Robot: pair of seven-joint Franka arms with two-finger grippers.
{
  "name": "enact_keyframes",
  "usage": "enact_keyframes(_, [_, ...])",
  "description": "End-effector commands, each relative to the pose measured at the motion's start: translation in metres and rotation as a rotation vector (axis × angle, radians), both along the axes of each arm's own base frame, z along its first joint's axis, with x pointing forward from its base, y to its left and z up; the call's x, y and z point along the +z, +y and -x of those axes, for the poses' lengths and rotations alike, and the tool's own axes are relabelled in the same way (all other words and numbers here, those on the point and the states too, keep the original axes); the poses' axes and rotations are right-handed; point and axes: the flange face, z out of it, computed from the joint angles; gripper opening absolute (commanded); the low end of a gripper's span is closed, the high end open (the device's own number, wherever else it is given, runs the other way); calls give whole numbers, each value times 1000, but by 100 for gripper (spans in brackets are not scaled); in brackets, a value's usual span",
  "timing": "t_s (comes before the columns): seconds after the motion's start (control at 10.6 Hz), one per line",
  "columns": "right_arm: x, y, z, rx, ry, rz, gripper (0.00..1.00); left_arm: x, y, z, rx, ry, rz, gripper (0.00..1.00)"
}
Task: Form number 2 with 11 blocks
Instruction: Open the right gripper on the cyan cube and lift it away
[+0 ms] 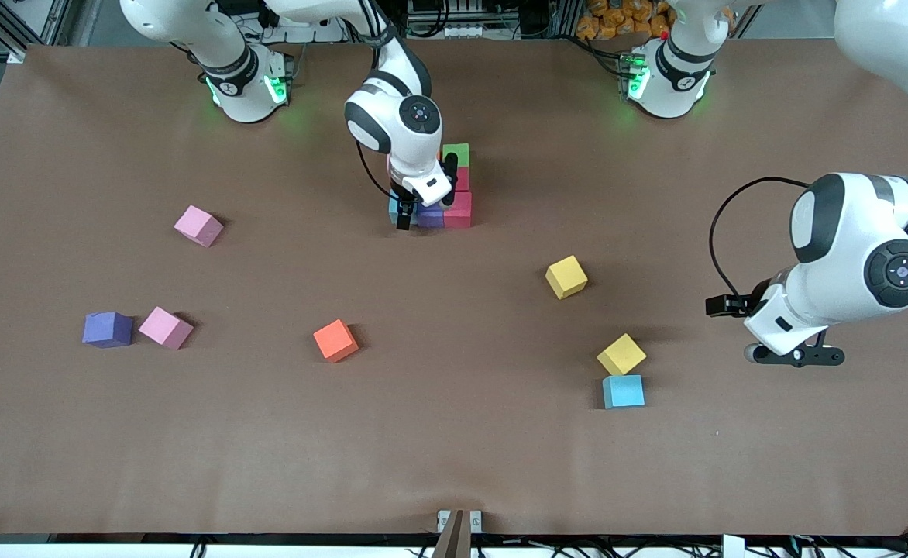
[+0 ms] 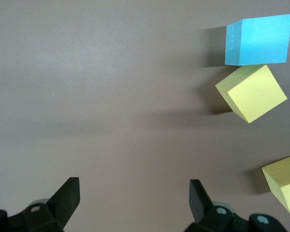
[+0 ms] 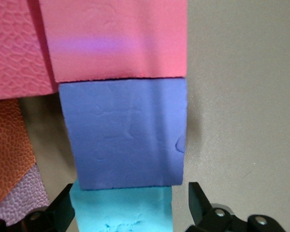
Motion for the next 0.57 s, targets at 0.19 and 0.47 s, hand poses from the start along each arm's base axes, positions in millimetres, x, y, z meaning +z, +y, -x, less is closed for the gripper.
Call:
enact_keyframes(0.19, [14,1,0,-13,0,-14,100,6,-9,-8,-4,-5,16,100])
enact_keyframes(0.47, [23,-9,3,-21,4,-22,100,-6,-15,-9,-13,5,13,100])
